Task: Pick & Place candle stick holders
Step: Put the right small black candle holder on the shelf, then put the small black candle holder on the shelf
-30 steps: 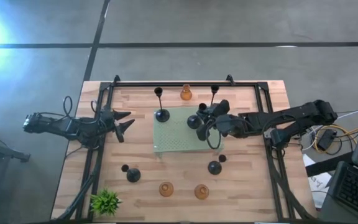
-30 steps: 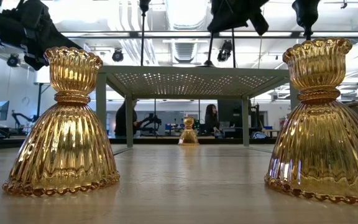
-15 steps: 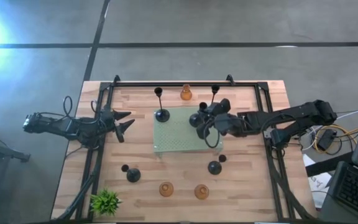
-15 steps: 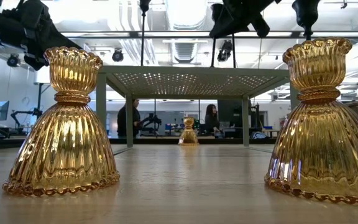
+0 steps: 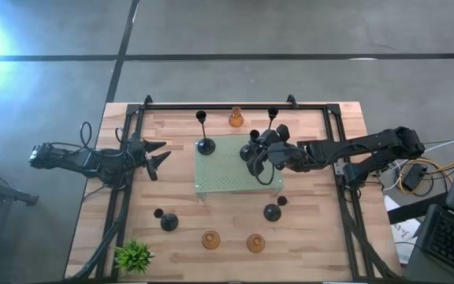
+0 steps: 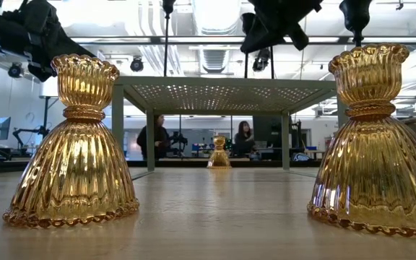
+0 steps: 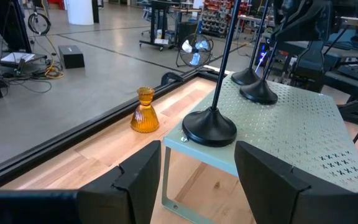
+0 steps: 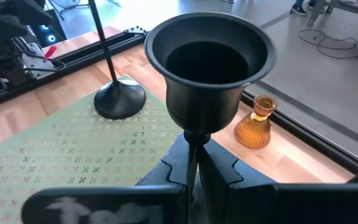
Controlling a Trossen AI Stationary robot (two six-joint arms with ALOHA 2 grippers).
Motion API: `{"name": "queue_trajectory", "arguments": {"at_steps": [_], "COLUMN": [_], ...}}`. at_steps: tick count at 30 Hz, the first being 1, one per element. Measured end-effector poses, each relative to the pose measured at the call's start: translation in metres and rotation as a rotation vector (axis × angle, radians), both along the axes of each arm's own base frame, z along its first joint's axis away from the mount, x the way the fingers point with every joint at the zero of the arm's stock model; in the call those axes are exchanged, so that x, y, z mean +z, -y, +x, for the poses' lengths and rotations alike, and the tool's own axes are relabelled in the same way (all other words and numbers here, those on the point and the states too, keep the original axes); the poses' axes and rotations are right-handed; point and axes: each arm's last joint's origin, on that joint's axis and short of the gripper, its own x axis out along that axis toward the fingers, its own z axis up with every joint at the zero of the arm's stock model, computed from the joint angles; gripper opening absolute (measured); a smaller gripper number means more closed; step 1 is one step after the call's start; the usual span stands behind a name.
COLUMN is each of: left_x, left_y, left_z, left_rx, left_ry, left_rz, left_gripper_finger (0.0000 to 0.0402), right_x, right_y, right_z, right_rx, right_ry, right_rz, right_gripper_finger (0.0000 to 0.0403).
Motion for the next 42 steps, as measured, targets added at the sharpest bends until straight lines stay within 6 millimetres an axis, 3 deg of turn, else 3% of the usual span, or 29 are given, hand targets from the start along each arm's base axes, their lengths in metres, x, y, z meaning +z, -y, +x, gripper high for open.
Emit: {"name": "queue_trajectory", "arguments": {"at_steps": [21,30,42], "left_x": [0.0000,0.0000,0.0000], "left_y": [0.0000,0.0000,0.0000], "left_z": [0.0000,0.0000,0.0000], "left_rx": [0.000,0.000,0.000], "left_ry": [0.000,0.000,0.000], "left_rz": [0.000,0.000,0.000], "left_gripper_finger": [0.0209,0.0209,0.0209], "right_x": [-0.0011,-0.0024,-0.0007], "right_y": [0.0010,0.0008,0.0007], "right_z": [0.0001,-0.0001,-0.0062], "right_rx": [-0.001,0.000,0.003], "right_ry": [-0.009,-0.017,-0.045], "right_rz": [-0.002,-0.002,-0.004], "right_gripper_finger": [0.0016,0.0058,0.0146]}}
